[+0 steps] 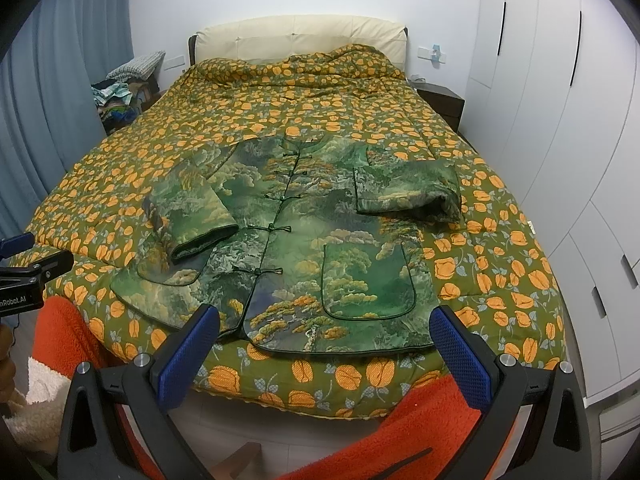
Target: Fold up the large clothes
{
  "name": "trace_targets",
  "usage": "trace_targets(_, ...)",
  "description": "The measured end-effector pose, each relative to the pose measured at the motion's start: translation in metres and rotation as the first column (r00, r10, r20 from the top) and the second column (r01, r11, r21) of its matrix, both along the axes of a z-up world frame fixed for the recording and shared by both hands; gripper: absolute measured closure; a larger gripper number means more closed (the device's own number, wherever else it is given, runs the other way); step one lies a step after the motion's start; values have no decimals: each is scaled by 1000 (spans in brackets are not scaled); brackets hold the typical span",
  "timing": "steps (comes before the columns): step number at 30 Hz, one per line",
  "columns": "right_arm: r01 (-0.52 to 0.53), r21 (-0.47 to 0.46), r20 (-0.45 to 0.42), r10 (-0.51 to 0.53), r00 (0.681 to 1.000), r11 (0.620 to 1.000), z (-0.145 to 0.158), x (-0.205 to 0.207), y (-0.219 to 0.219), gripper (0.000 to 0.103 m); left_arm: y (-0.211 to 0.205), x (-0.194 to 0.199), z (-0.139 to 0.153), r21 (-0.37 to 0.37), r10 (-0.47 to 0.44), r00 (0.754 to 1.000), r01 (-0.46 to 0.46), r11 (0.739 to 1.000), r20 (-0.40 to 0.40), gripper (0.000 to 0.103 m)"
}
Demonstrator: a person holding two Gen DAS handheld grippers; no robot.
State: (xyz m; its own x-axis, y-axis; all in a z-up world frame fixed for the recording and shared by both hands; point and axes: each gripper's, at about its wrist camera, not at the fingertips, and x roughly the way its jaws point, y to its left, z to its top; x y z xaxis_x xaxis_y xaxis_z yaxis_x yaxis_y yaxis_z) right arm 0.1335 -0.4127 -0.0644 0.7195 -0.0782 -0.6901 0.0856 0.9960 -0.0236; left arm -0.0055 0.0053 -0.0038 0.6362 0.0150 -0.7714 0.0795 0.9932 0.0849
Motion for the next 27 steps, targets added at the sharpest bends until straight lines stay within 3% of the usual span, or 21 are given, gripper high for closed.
trace_targets(27,-3,0,-1,3,1000,1000,0,1,1,0,-4,-3,-6,8,1,1000,0,1000,-7,0)
